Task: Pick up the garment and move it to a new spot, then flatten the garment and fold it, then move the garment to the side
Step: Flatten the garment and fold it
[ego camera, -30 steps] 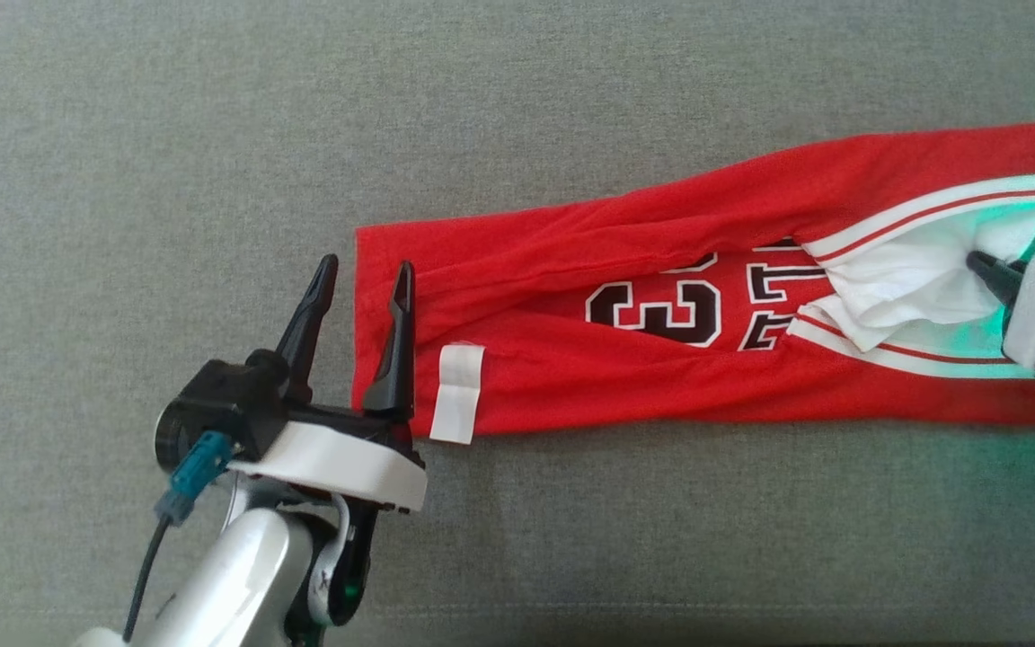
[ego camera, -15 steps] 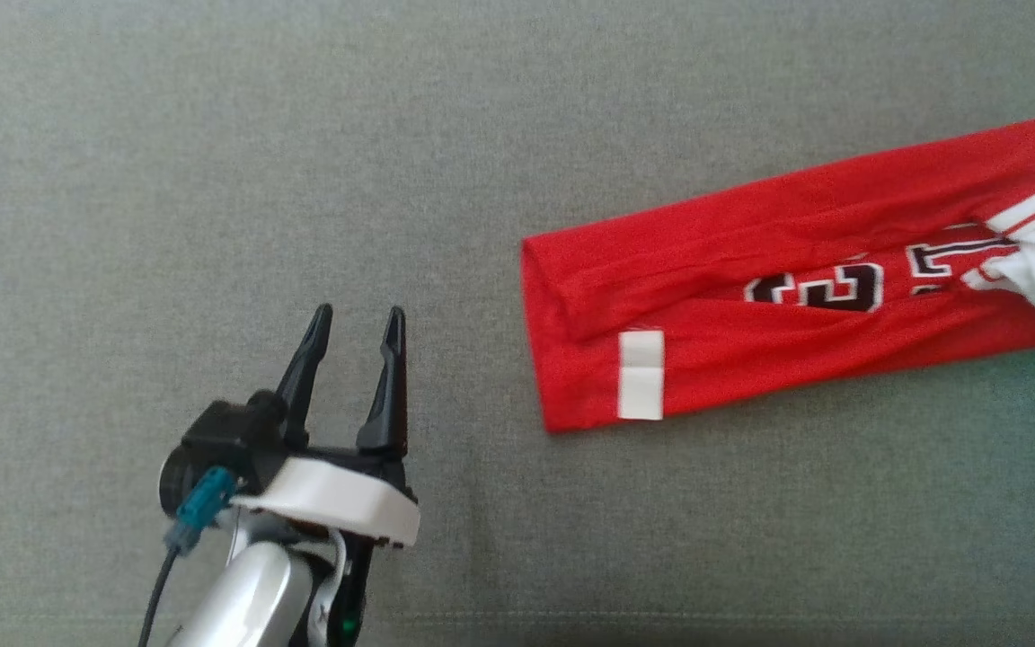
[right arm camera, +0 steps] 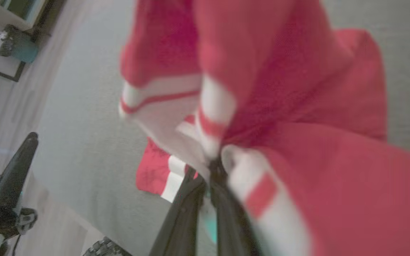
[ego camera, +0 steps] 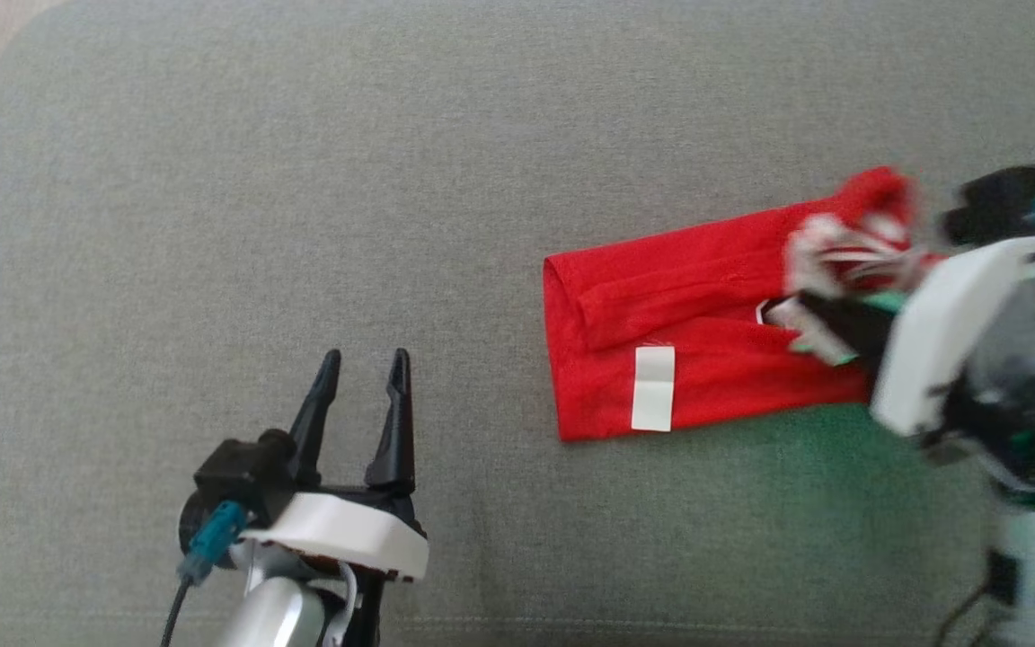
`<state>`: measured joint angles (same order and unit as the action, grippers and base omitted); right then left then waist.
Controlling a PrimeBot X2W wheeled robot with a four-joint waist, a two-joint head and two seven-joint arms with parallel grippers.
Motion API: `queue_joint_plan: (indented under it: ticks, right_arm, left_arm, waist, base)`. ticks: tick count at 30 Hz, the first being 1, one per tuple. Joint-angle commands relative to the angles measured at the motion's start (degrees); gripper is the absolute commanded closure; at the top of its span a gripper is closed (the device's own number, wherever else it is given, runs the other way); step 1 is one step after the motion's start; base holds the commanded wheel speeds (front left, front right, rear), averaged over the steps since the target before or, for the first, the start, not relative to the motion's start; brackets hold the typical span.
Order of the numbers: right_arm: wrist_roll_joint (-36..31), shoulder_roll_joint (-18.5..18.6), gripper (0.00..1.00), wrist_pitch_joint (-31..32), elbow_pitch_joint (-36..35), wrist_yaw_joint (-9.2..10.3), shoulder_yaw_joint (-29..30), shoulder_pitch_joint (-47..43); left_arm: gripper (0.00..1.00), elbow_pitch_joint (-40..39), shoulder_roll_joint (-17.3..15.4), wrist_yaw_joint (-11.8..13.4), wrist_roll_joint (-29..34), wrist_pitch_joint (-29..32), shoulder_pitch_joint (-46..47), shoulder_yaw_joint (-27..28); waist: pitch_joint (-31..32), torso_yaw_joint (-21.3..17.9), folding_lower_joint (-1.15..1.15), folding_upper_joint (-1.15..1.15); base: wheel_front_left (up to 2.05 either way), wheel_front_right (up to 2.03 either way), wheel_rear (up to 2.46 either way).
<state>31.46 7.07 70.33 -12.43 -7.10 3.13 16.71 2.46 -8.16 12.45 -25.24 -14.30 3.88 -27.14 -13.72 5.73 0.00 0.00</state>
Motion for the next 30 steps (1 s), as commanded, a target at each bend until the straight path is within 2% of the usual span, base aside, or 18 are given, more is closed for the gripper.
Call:
queue_joint_plan:
  ticks: [1, 6, 19, 27, 28, 29, 30]
  right_arm:
    - [0.2, -1.2, 1.0, -1.3, -1.7, -0.39, -2.4, 1.2]
    - [-0.1, -4.0, 1.0, -8.5, 4.0, -0.39, -6.5, 0.5]
    - [4.8, -4.2, 1.0, -21.4, 16.4, -0.39, -13.3, 2.1]
    - [6.6, -4.2, 1.0, -25.8, 21.7, -0.39, -16.1, 4.5]
    - [6.6, -4.2, 0.86, -26.3, 22.1, -0.39, -16.3, 4.6]
    - [6.6, -4.2, 0.52, -26.7, 22.4, -0.39, -16.7, 4.7]
    - [6.7, -4.2, 0.0, -27.1, 22.4, -0.39, -17.2, 4.7]
  left_arm:
    - [0.0, -0.9, 0.3, -0.7, 0.6, -0.7, 1.2, 1.9]
    - [0.0, 0.7, 1.8, -2.0, 1.4, -0.7, 1.4, 1.8]
    - [0.0, 2.6, 3.3, -3.7, 3.2, -0.7, 0.4, 3.8]
    - [0.0, 3.4, 3.7, -4.5, 4.1, -0.7, 0.5, 4.6]
    - [0.0, 3.5, 3.7, -4.6, 4.2, -0.7, 0.4, 4.7]
    - [0.0, 3.6, 3.7, -4.7, 4.2, -0.7, 0.3, 4.9]
    - [0.0, 3.7, 3.7, -4.7, 4.2, -0.7, 0.2, 5.0]
  waist:
    - [-0.1, 0.5, 0.0, 0.0]
    - [-0.2, 2.0, 0.0, 0.0]
    - [-0.6, 3.1, 0.0, 0.0]
    - [-0.6, 2.4, 0.0, 0.0]
    - [-0.5, 2.3, 0.0, 0.0]
    - [-0.3, 2.2, 0.0, 0.0]
    - [0.0, 2.0, 0.0, 0.0]
  base:
    - [0.0, 0.0, 0.0]
    - [0.0, 0.0, 0.0]
    - [0.0, 0.0, 0.0]
    - [0.0, 0.0, 0.0]
    - [0.0, 0.0, 0.0]
    - [0.0, 0.0, 0.0]
    - [0.0, 0.0, 0.0]
